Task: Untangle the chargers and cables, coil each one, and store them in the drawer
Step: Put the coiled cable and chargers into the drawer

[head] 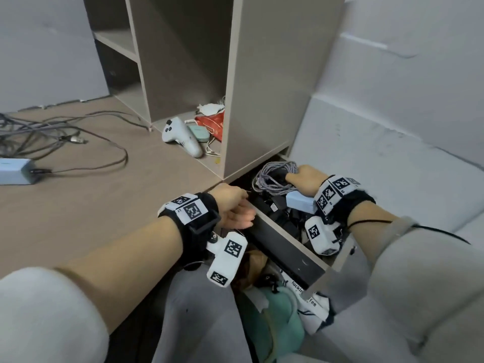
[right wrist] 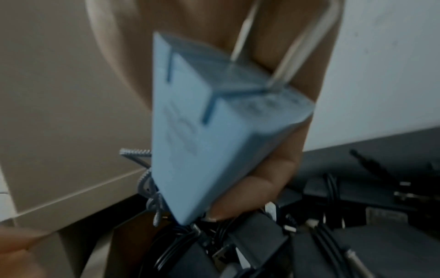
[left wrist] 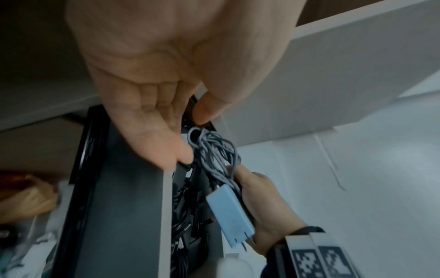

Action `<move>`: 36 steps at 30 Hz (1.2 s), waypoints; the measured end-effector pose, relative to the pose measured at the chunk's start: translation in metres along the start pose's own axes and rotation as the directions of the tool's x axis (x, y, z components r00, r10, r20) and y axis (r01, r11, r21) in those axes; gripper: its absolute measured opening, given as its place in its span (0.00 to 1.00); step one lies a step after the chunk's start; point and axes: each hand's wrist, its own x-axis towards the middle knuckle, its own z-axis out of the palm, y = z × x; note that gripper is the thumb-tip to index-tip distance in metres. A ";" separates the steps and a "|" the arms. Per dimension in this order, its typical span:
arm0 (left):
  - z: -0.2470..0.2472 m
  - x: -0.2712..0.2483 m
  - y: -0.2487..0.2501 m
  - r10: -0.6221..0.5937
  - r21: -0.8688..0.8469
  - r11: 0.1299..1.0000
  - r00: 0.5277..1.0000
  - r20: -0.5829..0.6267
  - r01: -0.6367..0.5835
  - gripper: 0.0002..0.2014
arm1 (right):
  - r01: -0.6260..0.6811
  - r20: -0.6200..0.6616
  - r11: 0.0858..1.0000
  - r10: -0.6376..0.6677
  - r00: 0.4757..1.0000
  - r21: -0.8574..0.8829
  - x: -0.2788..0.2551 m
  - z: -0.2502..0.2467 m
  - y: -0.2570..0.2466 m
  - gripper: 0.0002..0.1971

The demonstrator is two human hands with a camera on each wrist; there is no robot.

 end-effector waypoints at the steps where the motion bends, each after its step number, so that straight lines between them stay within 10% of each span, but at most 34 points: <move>1: 0.003 0.006 -0.003 -0.029 -0.029 0.999 1.000 0.005 0.029 0.16 | -0.017 -0.001 1.000 0.017 1.000 0.013 0.007 0.005 0.000 0.19; 16: 0.002 0.035 -0.012 -0.139 0.052 0.989 0.990 0.015 0.138 0.19 | -0.076 0.120 0.997 0.077 0.990 -0.012 0.058 0.051 -0.026 0.15; 23: 0.010 0.021 0.023 0.364 -0.038 0.930 0.930 -0.050 -0.366 0.08 | -0.008 0.191 0.987 0.040 0.981 -0.162 0.069 0.056 -0.022 0.13; 36: 0.017 0.026 0.023 0.102 -0.057 0.993 0.992 -0.080 -0.106 0.02 | 0.146 0.276 0.883 -0.020 0.961 -0.446 0.044 0.052 -0.024 0.20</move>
